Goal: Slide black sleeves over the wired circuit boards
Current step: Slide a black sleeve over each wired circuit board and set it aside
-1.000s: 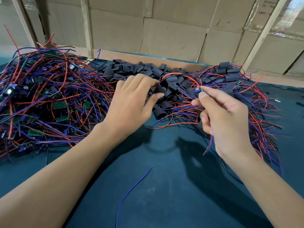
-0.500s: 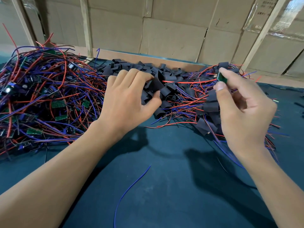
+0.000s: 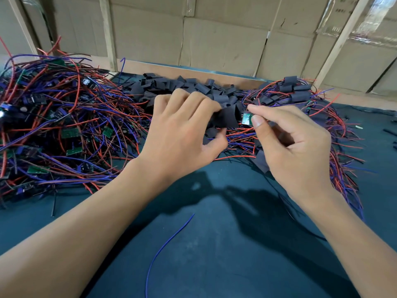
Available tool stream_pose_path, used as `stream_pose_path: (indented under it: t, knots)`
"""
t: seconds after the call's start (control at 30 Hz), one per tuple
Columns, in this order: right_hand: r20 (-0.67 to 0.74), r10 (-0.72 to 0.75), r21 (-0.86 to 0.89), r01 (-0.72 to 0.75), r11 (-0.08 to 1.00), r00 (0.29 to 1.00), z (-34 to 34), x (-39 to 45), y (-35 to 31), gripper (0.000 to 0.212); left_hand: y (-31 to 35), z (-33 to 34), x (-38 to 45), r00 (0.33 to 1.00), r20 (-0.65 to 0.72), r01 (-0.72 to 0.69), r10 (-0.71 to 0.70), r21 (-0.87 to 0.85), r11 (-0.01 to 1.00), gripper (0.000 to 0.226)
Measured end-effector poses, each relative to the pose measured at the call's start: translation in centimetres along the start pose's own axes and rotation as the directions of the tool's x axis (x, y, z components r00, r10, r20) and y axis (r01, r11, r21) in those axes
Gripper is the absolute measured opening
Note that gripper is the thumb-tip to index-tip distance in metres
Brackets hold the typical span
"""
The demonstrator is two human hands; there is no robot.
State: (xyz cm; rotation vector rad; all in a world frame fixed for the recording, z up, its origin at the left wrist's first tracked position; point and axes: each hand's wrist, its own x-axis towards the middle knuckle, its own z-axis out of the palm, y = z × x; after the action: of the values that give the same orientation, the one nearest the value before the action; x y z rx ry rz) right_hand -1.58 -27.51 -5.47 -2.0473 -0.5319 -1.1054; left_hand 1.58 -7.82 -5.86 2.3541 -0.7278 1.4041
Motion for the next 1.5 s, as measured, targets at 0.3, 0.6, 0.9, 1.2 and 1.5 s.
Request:
stream_pose_path:
  t: [0.3,0.6,0.9,1.2,1.5]
  knots:
    - [-0.002,0.04,0.012,-0.04,0.999,0.999,0.2,-0.2,-0.2,0.014,-0.1,0.4,-0.2,0.999,0.045,-0.033,0.03,0.085,0.996,0.027]
    - [0.143,0.075,-0.025,-0.073,0.997,0.987,0.3,-0.4,-0.2,0.022,-0.2,0.5,-0.5,0.963,0.267,0.011,-0.034,0.088,0.996,0.031]
    - [0.114,0.15,0.021,-0.154,0.988,0.982,0.3,-0.3,-0.3,0.02,-0.8,0.2,-0.6,0.956,0.293,0.037,0.018,-0.182,0.983,0.037]
    - [0.254,0.408,0.193,-0.459,0.867,0.877,0.1,0.3,-0.5,0.021,-1.5,0.4,-0.4,0.956,0.267,-0.065,0.118,-0.197,0.978,0.033]
    - [0.341,0.525,0.352,-0.624,0.697,0.779,-0.9,1.1,0.0,0.011,-1.5,0.1,0.0,0.964,0.204,-0.113,0.172,-0.27,0.956,0.031]
